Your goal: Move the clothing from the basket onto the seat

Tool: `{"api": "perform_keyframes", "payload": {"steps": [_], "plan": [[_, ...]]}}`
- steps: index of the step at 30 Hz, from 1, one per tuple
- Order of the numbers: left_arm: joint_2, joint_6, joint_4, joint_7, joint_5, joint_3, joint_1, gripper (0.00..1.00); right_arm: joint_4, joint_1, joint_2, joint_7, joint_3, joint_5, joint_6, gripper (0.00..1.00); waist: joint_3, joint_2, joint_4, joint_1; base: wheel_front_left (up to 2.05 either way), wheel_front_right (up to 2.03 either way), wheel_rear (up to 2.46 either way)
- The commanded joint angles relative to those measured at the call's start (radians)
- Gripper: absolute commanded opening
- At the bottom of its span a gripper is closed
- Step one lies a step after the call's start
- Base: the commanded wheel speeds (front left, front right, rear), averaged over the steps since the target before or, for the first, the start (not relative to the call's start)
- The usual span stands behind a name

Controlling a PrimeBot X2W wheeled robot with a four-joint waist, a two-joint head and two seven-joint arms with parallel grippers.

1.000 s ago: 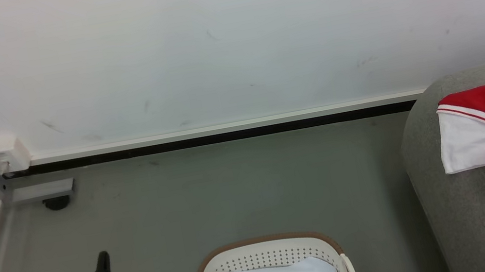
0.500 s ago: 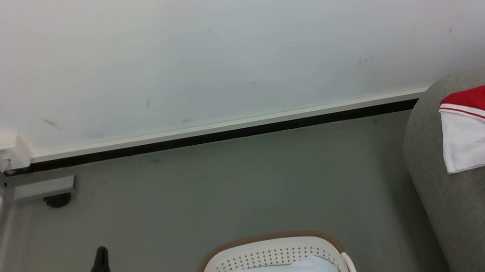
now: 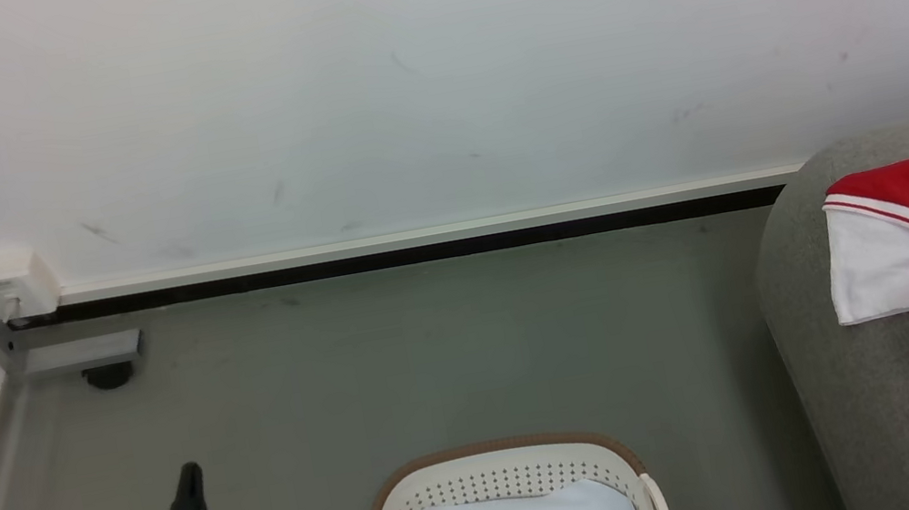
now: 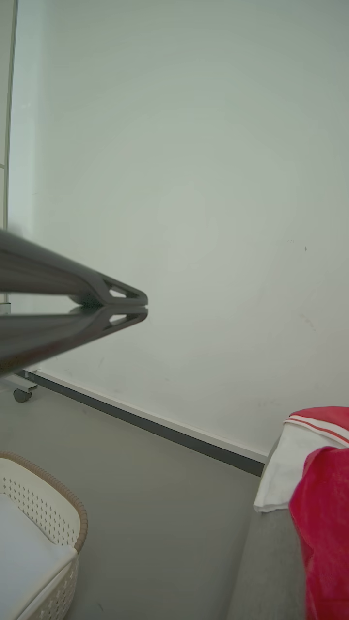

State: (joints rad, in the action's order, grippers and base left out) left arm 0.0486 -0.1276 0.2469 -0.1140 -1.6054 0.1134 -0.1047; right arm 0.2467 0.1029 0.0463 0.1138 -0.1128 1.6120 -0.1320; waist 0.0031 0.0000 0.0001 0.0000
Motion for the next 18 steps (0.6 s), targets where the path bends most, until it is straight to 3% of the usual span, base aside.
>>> {"api": "perform_keyframes", "payload": {"steps": [1, 18], "plan": [[0.003, -0.006, -0.003, -0.004, -0.013, 0.003, -0.009, 0.00, -0.004, 0.011, 0.007, 0.004, -0.003, 0.002, 0.002, 0.00, 0.000, 0.0000, 0.000, 0.0000, 0.00, 0.00, 0.00], [0.003, -0.006, -0.003, -0.004, -0.013, 0.003, -0.009, 0.00, -0.004, 0.011, 0.007, 0.004, -0.003, 0.002, 0.002, 0.00, 0.000, 0.0000, 0.000, 0.0000, 0.00, 0.00, 0.00]]}}
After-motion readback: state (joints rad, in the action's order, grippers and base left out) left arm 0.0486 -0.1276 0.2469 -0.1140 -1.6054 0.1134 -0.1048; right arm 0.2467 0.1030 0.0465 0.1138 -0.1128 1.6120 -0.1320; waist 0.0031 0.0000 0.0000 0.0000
